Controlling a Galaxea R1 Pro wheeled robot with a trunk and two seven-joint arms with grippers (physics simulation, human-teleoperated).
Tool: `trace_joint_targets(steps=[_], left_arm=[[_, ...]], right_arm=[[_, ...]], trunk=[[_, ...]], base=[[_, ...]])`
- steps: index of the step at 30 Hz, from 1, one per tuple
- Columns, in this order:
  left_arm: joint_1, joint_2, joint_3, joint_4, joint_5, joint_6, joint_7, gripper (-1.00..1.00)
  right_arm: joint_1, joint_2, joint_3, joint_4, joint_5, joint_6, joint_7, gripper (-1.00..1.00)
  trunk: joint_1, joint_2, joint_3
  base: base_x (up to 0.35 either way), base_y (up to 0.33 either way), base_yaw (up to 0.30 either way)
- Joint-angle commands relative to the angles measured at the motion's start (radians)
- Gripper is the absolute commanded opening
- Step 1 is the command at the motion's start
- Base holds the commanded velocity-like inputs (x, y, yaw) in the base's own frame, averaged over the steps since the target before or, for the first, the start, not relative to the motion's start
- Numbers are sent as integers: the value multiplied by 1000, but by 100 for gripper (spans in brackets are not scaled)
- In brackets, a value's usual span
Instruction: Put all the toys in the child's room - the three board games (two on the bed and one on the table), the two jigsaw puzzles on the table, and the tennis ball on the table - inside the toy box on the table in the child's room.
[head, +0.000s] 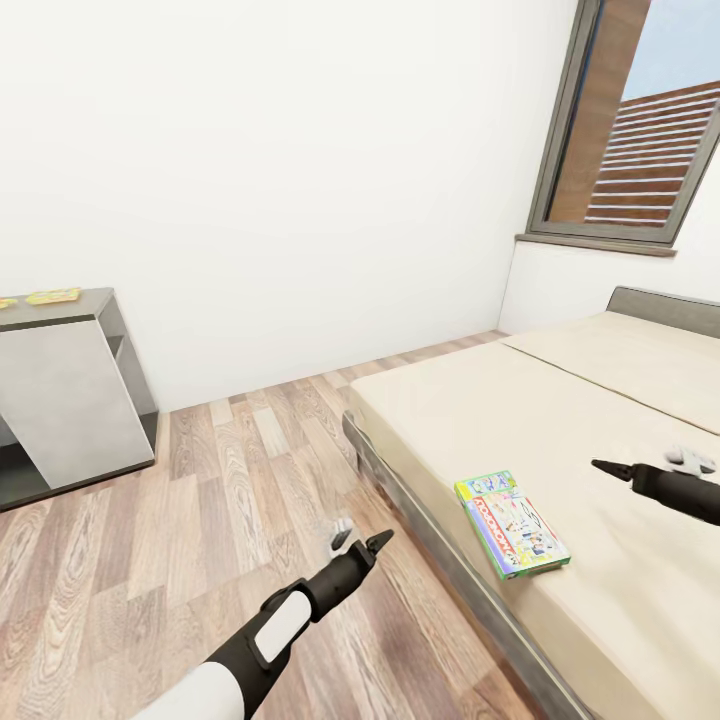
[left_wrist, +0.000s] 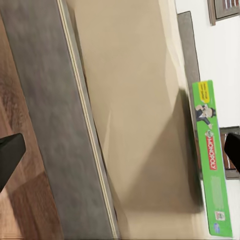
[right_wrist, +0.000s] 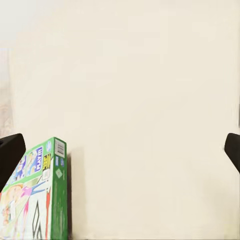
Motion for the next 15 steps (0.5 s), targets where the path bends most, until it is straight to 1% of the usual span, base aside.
trace_joint_targets(steps=[1,2,3,5,6,8,15], left_arm=[[-1,0,-3,1,11,6,-2,100],[-1,0,-7,0,11,6,-2,100],[-1,0,-7,0,11,6,-2,100],[-1,1,-13,-1,12,5,-2,100],[-1,1,-13,-1,12,5,-2,100],[-1,2,-17,-3,13,5,-3,100],[-2,3,-21,-5,13,5,-11,100]], right_arm=[[0,0,-3,-2,9,3,11,100],[14,0,-12,-19,7,-6,31,100],[14,0,-12,-19,7,-6,31,100],[34,1,-26,-46,6,-22,71,100],[34,1,-26,-46,6,-22,71,100],[46,2,-35,-62,7,-33,99,100],[59,5,-46,-84,6,-41,127,100]], trunk=[[0,0,-1],[0,0,-1],[0,0,-1],[0,0,-1],[0,0,-1],[0,0,-1],[0,0,-1]], base=[[0,0,0],[0,0,0],[0,0,0],[0,0,0],[0,0,0],[0,0,0],[0,0,0]])
